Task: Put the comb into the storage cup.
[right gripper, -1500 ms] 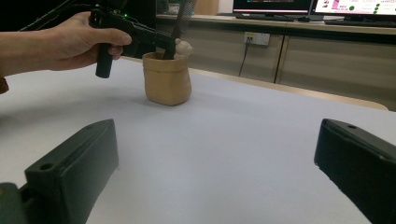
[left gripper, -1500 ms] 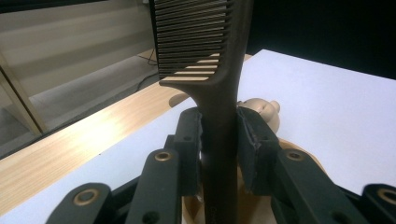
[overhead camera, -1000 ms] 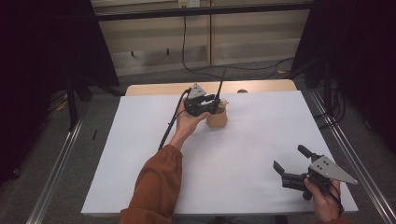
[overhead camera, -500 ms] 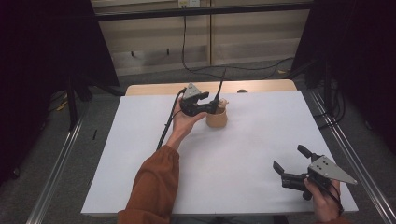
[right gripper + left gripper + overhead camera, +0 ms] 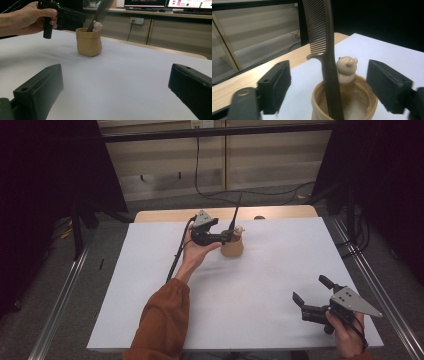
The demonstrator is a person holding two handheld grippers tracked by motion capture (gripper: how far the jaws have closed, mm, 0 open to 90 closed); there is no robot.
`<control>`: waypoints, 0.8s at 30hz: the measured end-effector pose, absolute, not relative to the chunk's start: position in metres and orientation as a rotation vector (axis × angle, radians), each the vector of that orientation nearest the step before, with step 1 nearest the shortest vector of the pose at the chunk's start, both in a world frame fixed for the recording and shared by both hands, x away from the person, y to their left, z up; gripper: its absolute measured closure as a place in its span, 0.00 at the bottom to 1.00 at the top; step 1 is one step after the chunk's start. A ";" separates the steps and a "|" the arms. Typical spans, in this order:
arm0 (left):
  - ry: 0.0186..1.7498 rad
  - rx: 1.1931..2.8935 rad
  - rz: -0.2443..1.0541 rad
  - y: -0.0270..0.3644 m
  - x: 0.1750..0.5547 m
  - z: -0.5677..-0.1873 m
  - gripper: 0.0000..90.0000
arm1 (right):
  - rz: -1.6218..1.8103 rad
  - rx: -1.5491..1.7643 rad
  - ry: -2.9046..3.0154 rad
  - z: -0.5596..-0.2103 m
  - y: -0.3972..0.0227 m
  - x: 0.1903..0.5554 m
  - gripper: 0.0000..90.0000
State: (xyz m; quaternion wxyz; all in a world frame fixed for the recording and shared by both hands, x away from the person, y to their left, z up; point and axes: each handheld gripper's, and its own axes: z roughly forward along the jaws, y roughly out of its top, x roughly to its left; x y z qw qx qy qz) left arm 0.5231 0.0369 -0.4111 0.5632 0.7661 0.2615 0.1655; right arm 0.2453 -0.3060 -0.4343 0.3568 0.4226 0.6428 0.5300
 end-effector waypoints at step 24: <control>0.583 1.763 0.437 0.057 0.501 -0.390 0.02 | 1.367 1.094 1.666 -0.436 -0.307 0.248 0.00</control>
